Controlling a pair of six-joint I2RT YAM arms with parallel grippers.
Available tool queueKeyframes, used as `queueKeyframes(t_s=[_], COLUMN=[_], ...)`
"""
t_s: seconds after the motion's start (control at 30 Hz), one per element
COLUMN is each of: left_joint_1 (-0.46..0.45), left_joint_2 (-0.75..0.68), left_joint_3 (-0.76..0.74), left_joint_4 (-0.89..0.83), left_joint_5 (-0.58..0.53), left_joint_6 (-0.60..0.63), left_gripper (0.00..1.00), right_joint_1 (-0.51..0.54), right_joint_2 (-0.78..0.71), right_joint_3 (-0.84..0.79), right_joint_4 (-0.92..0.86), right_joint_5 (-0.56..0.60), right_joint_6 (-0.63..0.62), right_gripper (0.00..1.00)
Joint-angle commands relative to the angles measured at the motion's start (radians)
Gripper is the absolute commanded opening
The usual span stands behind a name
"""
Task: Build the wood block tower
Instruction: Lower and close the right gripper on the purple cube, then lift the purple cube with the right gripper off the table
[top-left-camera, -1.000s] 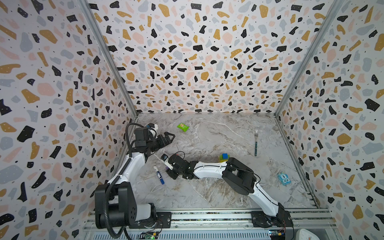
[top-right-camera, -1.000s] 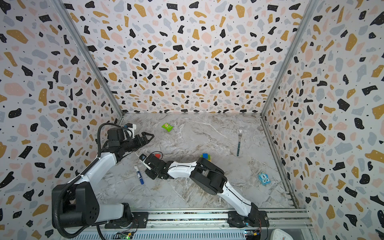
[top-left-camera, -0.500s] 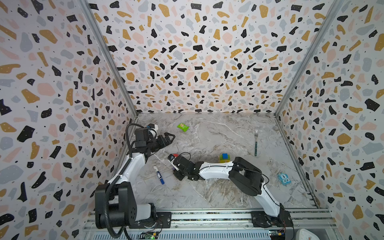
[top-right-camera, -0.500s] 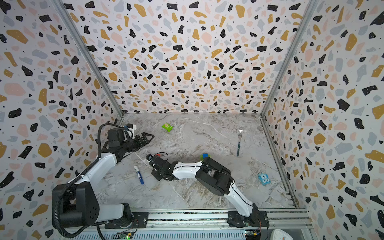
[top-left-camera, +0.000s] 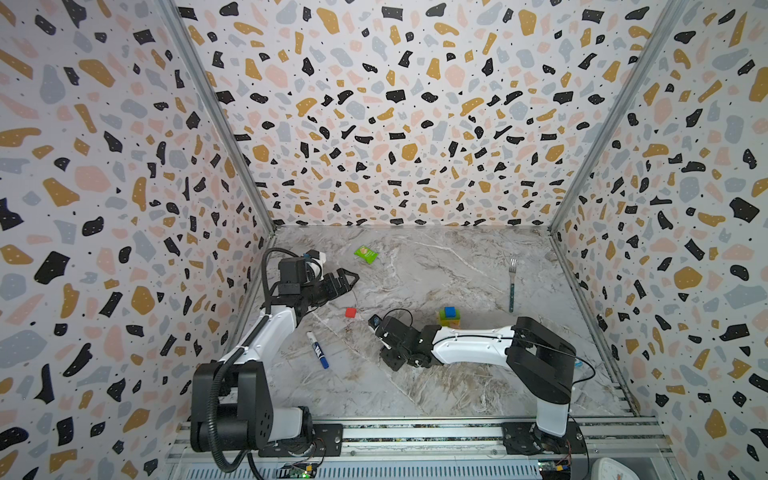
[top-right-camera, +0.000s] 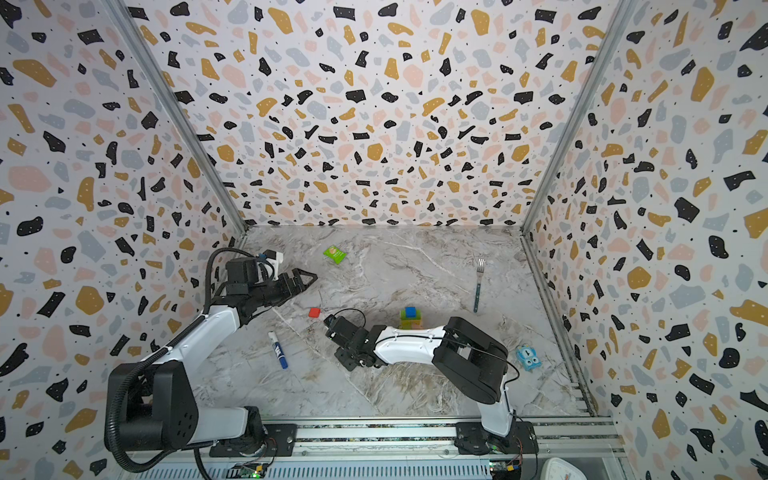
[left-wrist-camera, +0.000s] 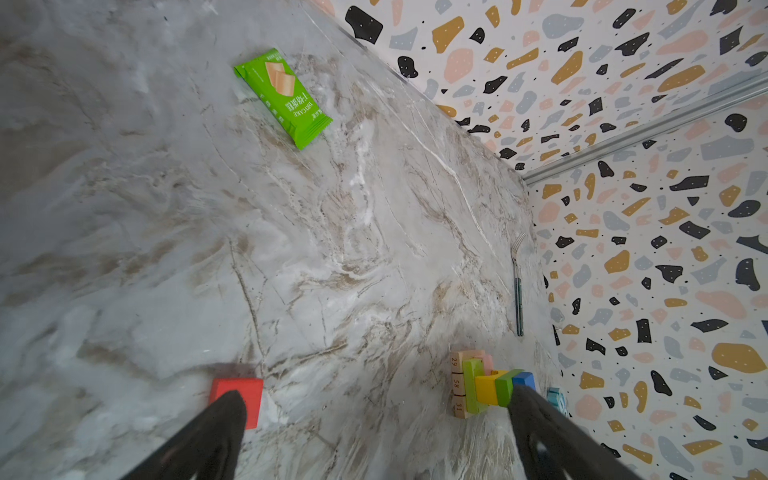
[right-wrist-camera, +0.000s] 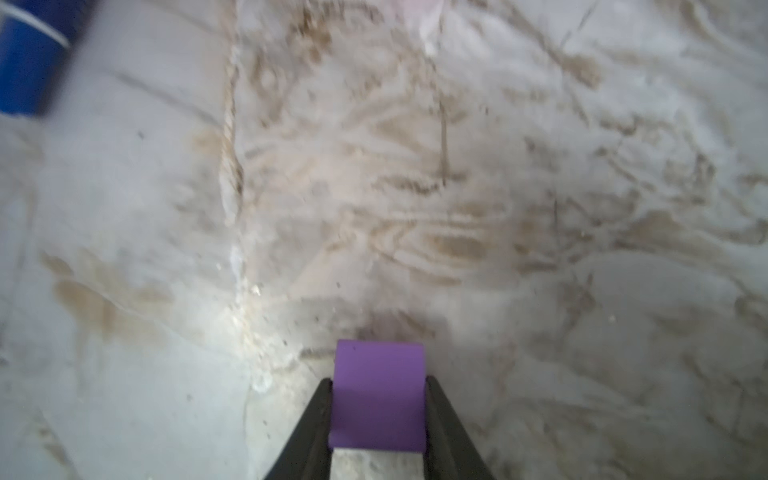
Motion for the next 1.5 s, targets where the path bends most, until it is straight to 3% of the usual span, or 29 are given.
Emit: queueKeyframes(t_s=[0.0,0.27,0.47,0.67,0.8,1.13,1.47], left_joint_1=[-0.015,-0.018,-0.019,-0.018,-0.018,-0.018,-0.018], left_joint_2=[0.003,0.004,0.006,0.003,0.002,-0.003,-0.002], left_joint_3=[-0.004,0.003,0.005,0.006,0.005,0.005,0.009], left_joint_4=[0.025,0.016,0.012,0.007,0.005,0.001,-0.006], left_joint_5=[0.016,0.012,0.011,0.009,0.009,0.006,0.003], left_joint_6=[0.008,0.015,0.017,0.022,0.025,0.028,0.032], left_gripper=[1.0,1.0,1.0,1.0,1.0,1.0,1.0], right_joint_1=[-0.002,-0.001,-0.002,-0.002,-0.003,-0.036,-0.059], right_joint_2=[-0.062,-0.092,-0.105,-0.09,-0.086,-0.006,0.022], right_joint_3=[-0.036,-0.106,-0.113,-0.071,-0.023,0.125,0.146], right_joint_4=[-0.076,-0.129,-0.18,-0.252,-0.3,-0.413,-0.412], right_joint_5=[0.002,-0.003,-0.019,-0.045,-0.046,-0.101,-0.11], right_joint_6=[0.026,0.062,0.062,0.048,0.045,0.041,0.044], right_gripper=[0.23,0.26,0.34,0.54,0.61,0.62,0.52])
